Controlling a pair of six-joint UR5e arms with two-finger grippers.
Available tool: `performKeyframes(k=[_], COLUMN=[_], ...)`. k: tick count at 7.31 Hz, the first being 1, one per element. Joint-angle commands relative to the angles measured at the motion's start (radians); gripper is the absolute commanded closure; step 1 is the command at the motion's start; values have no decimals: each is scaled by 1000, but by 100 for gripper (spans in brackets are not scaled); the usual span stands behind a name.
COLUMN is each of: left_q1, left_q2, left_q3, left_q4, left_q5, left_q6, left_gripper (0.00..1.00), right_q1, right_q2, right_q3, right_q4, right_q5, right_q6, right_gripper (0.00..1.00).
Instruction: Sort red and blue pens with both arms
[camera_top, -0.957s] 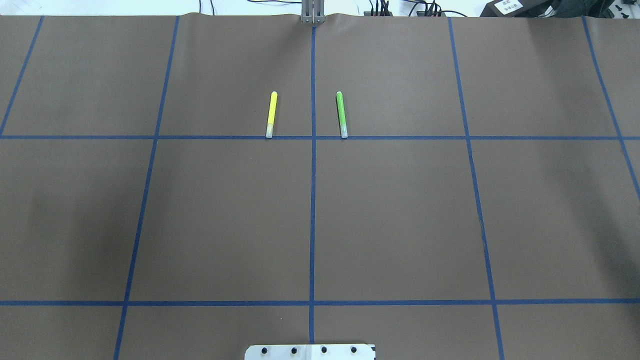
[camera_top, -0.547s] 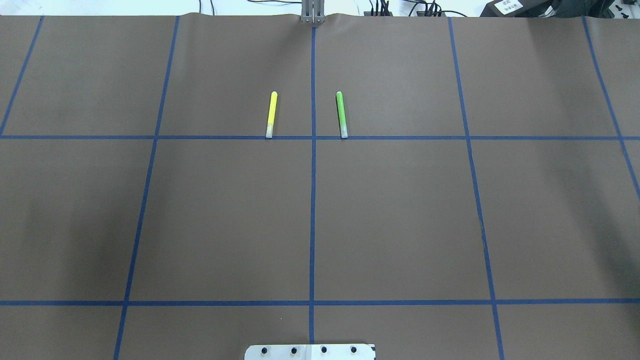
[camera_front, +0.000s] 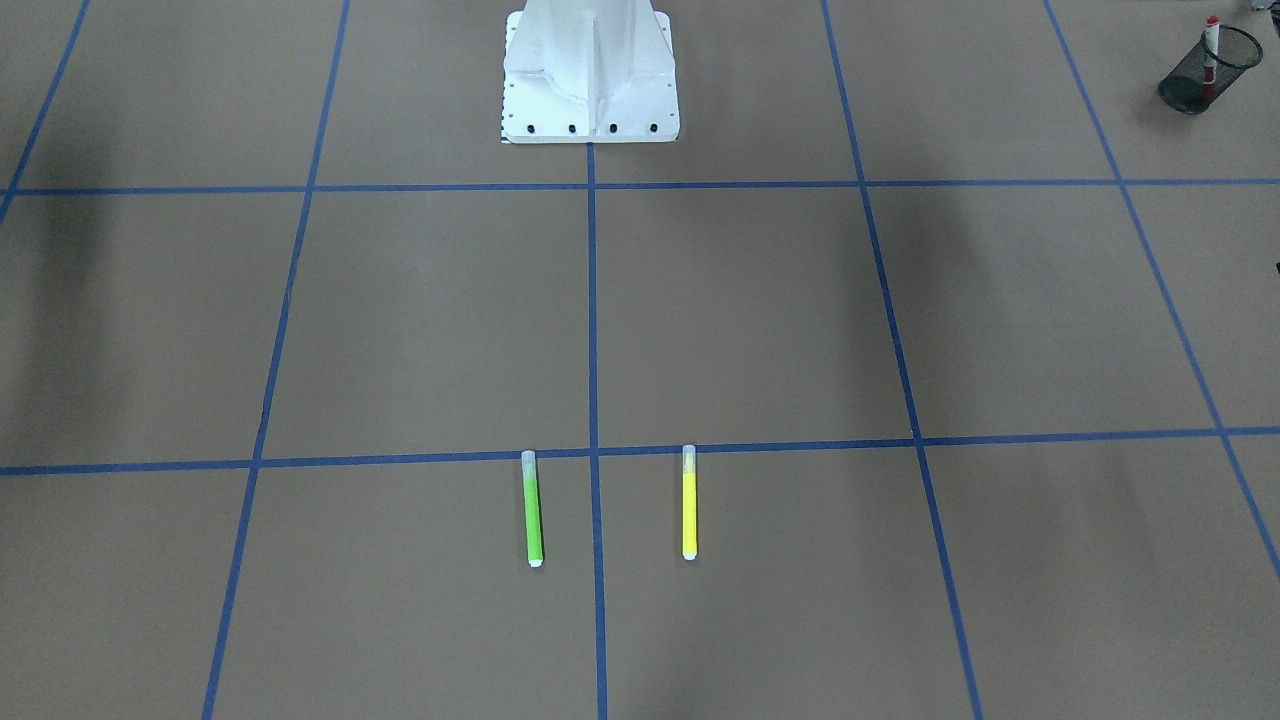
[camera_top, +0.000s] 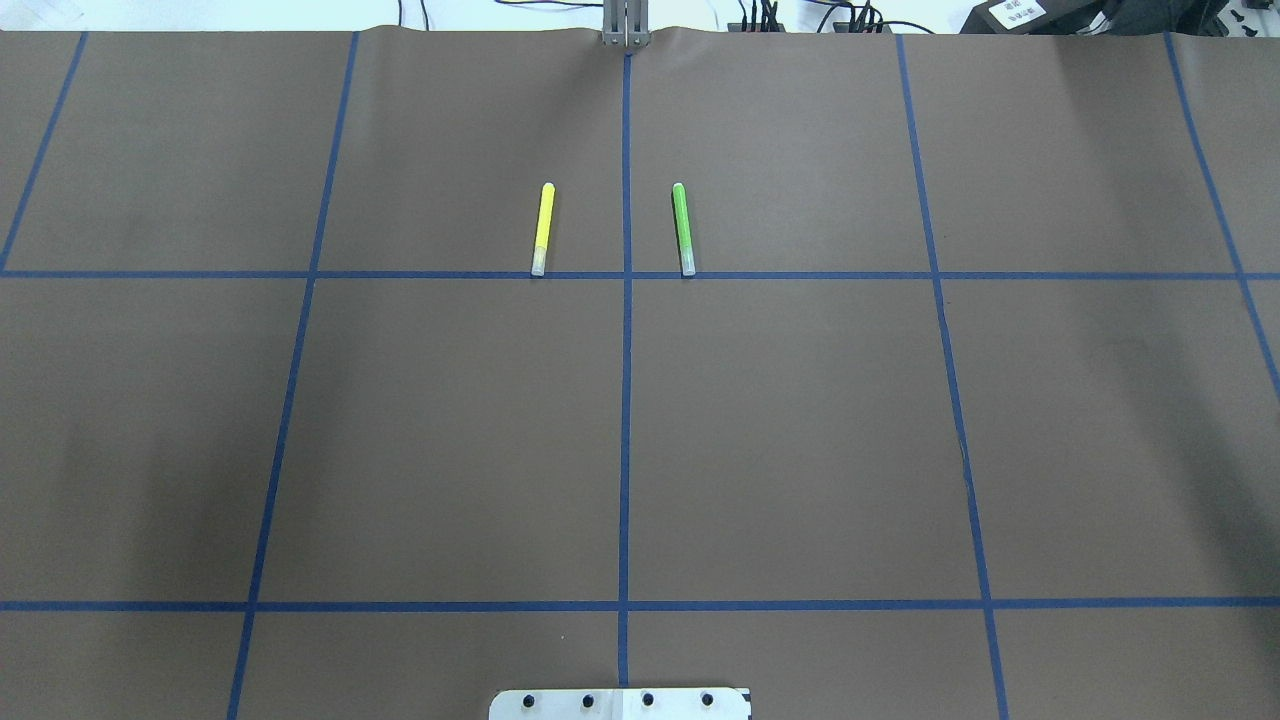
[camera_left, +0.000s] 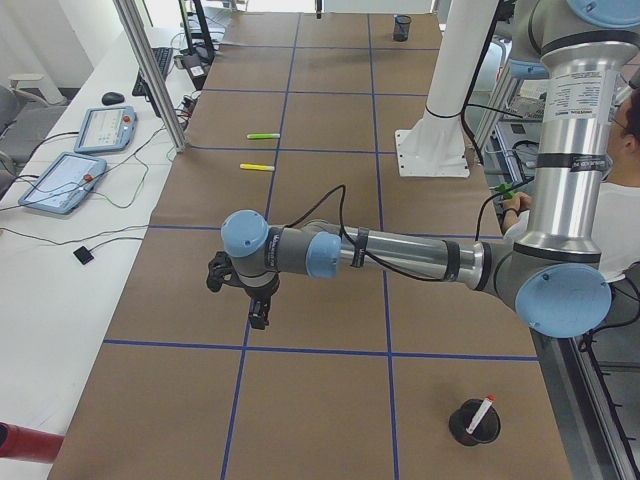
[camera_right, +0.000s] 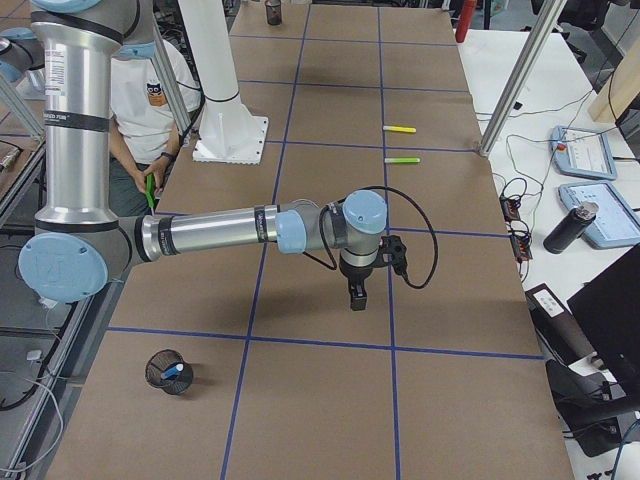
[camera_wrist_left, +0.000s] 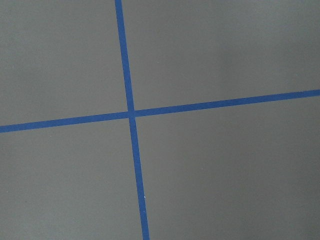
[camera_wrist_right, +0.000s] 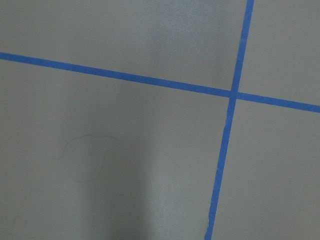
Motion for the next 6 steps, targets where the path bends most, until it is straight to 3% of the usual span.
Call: performKeyframes(k=[1, 6], left_q1=[0, 3], left_q2=[2, -3], left_q3=[-17, -19], left_q4=[-1, -4], left_q5=[5, 7], left_q6=[2, 4], left_gripper=[0, 0], right_q1=[-1, -1], right_q2=[3, -1], right_q3=[-3, -3], right_q4=[1, 7], right_q5=[0, -7], right_q6=[2, 0], right_gripper=[0, 0])
